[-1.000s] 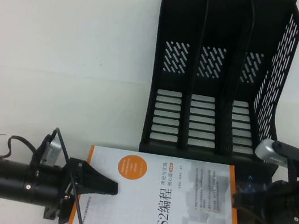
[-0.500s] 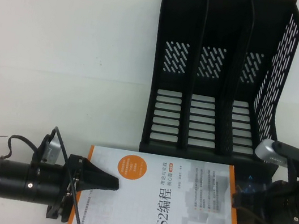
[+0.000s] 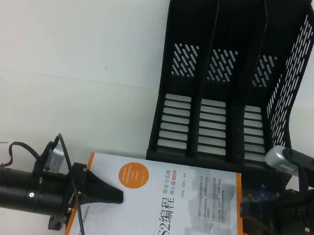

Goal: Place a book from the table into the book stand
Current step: Push book with right arm, then pick up the book with your left arm

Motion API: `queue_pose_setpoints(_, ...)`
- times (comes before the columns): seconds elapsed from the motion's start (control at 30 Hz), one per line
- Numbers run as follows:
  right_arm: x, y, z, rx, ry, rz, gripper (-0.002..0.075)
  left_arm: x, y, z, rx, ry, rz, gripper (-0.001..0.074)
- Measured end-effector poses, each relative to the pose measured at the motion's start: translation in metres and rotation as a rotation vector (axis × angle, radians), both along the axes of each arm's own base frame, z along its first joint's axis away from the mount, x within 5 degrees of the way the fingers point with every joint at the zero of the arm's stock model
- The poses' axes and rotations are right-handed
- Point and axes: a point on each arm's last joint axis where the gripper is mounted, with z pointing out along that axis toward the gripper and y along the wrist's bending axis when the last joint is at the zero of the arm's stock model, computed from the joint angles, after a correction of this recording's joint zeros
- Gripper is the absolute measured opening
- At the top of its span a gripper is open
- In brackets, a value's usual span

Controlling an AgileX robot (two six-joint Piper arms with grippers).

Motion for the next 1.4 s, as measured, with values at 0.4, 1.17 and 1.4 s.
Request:
queue_pose_setpoints(0.4, -0.001, -0.002, -0.001, -0.042, -0.016, 0.047, 0.0001, -0.001, 0.0, 0.005, -0.044, -0.005, -0.015, 0.0107)
queue_pose_setpoints(1.17, -0.046, -0.017, 0.062, -0.088, -0.093, 0.226, 0.0001, -0.04, 0.016, 0.204, 0.154, -0.46, -0.013, 0.0104)
queue_pose_setpoints(1.4, -0.061, -0.026, 0.084, -0.109, -0.149, 0.22, 0.0001, -0.032, 0.023, 0.313, 0.302, -0.679, 0.06, 0.0104)
